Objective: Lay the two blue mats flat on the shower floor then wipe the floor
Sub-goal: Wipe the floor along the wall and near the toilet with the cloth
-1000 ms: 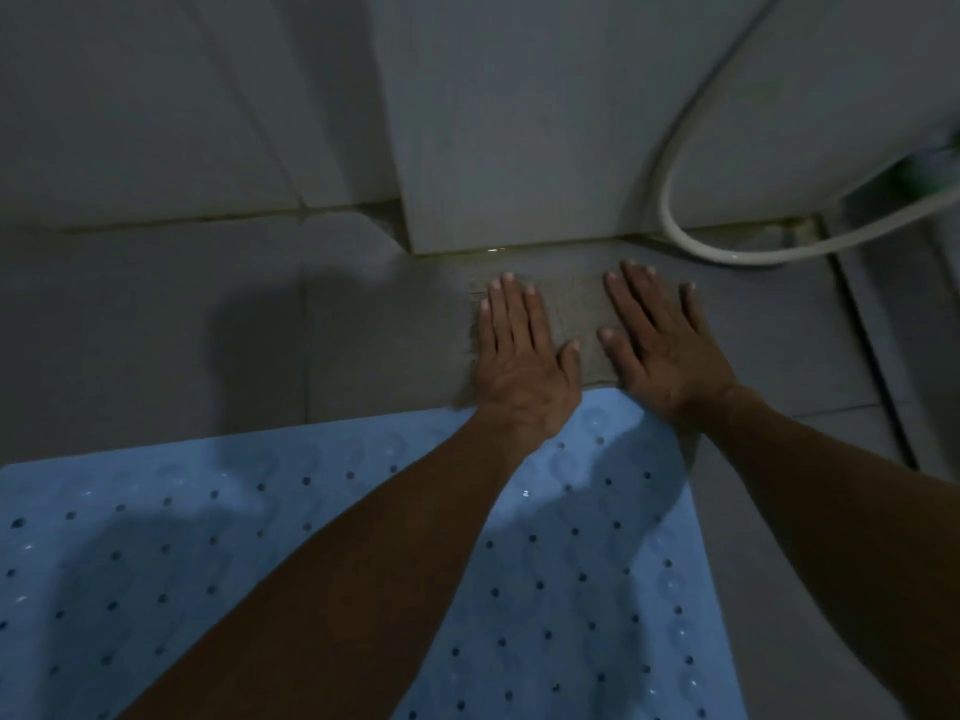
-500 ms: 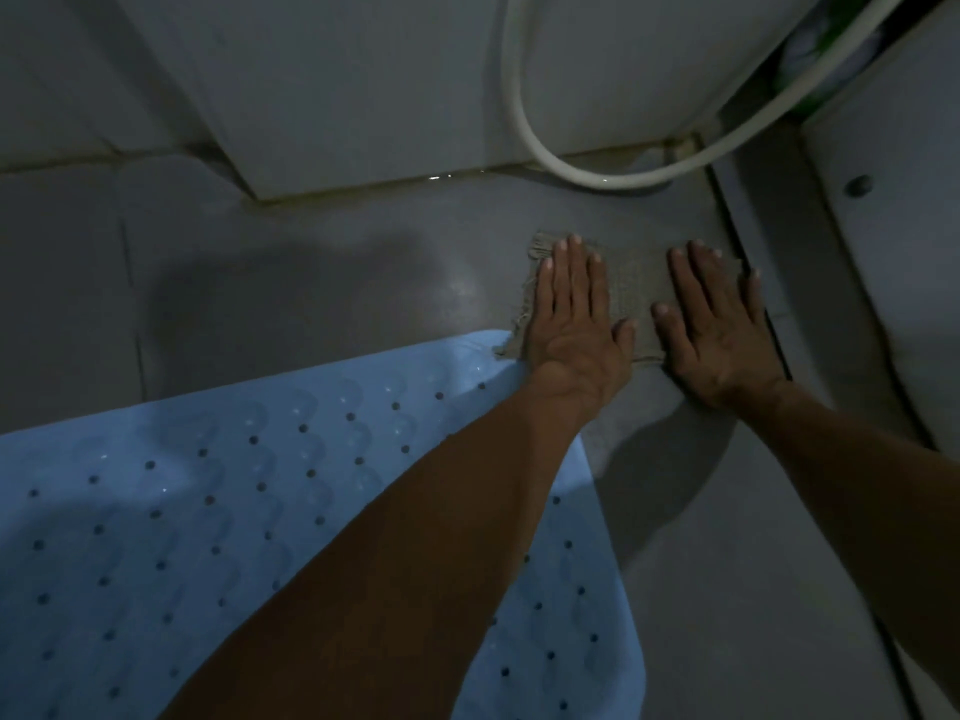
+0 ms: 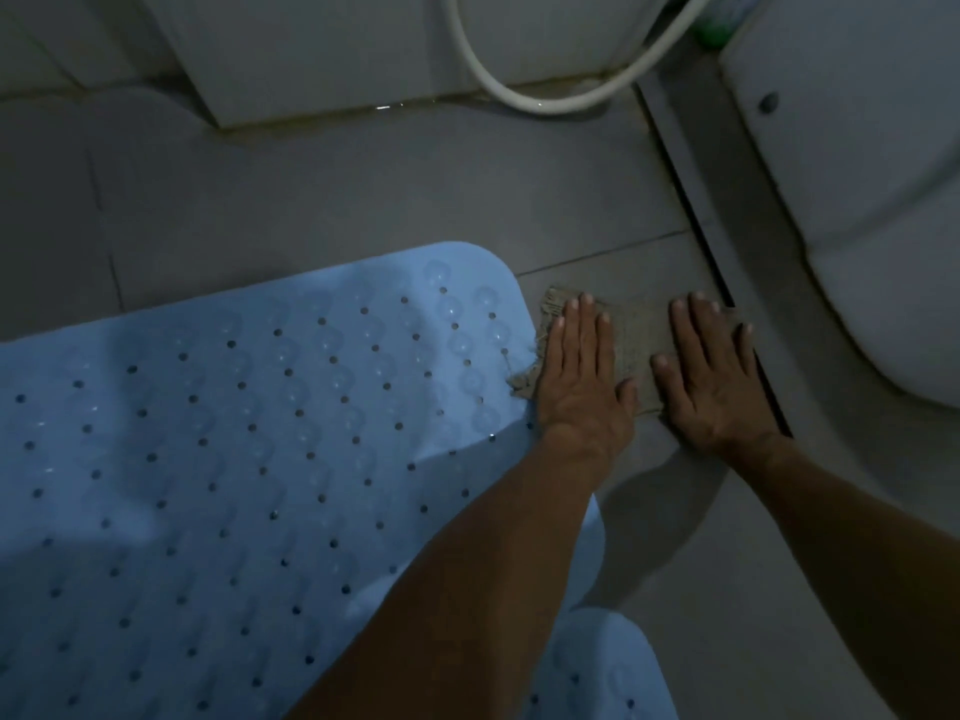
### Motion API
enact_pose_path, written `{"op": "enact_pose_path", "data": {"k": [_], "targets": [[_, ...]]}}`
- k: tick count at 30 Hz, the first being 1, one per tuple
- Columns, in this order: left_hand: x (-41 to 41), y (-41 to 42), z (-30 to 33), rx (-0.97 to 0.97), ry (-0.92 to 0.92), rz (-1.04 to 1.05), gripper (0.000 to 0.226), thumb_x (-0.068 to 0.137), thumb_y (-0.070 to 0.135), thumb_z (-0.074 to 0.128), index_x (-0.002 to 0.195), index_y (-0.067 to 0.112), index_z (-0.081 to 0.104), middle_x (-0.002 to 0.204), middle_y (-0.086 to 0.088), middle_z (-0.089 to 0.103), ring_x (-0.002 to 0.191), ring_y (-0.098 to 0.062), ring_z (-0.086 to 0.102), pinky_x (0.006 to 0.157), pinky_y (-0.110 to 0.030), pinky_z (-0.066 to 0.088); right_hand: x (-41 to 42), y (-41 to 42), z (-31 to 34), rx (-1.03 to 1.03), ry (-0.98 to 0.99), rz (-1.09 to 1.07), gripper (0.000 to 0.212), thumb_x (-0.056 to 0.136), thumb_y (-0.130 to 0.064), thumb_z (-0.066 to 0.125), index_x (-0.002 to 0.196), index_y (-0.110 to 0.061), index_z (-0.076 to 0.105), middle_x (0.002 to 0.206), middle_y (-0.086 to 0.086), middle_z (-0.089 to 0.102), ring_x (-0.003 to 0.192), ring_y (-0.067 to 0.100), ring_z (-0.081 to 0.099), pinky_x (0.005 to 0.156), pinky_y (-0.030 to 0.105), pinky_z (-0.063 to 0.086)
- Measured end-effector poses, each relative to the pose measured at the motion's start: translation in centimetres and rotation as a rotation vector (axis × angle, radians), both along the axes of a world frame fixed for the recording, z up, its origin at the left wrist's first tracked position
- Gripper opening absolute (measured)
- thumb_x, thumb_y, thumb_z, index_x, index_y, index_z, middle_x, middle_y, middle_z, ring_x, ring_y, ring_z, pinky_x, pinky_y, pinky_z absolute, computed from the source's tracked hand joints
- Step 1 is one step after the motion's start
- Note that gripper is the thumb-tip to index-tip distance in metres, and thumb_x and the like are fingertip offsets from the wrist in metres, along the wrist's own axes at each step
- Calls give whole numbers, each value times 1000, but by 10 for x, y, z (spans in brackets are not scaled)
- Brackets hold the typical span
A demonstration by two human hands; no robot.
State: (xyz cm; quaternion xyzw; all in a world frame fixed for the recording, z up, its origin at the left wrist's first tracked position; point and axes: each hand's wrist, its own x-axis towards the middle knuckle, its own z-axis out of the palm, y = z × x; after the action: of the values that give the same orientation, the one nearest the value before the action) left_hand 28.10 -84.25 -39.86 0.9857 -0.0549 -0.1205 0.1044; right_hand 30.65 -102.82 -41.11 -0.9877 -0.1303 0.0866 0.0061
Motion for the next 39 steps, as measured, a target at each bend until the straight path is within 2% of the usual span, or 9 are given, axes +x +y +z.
{"op": "enact_pose_path", "data": {"k": [4,7,10,14,20,26,39], "targets": [[-40,-15,0,-15,12,-20,74,100,46,17,150,-1,-13,156,-24,-21,146,-35,-19,119,-44,-13,-44,-11,5,3,20,-44,69,101,-53,11,160,-20,-4,167,3,-9,152,15,-16,123,48,-6],[-68,-24,1,-20,45,-25,75,100,47,18,151,1,-13,157,-23,-22,146,-33,-20,120,-44,-11,-70,-17,5,7,-1,-69,70,100,-53,13,160,-19,1,168,4,-5,152,15,-12,124,44,-5],[-78,-27,4,-10,84,-45,75,100,47,18,151,2,-13,156,-22,-24,146,-33,-22,119,-44,-12,-78,-20,3,45,13,-78,72,98,-58,11,160,-23,-2,167,1,-9,153,15,-12,123,39,-11],[-73,-26,6,13,132,-88,74,100,48,13,150,1,-16,155,-21,-28,144,-32,-25,118,-46,-14,-76,-23,-2,64,-21,-86,70,100,-57,15,160,-24,0,168,3,-5,154,19,-7,124,48,-3],[-65,-31,8,61,240,-86,77,98,53,12,149,5,-20,154,-18,-33,142,-31,-31,117,-47,-16,-76,-24,0,120,-48,-72,72,98,-58,17,160,-22,9,168,5,3,154,22,-2,124,48,-3],[-65,-32,5,85,228,-67,78,98,55,12,151,8,-19,155,-16,-32,143,-29,-30,117,-45,-17,-74,-26,-4,117,-19,-63,72,98,-60,13,160,-24,3,168,2,-3,154,19,-8,124,49,-4],[-69,-32,2,125,160,-83,77,98,56,10,151,7,-17,156,-17,-29,144,-30,-26,117,-43,-17,-74,-27,-5,134,-47,-65,73,96,-63,13,160,-26,8,168,1,2,154,19,-3,122,45,-7]]}}
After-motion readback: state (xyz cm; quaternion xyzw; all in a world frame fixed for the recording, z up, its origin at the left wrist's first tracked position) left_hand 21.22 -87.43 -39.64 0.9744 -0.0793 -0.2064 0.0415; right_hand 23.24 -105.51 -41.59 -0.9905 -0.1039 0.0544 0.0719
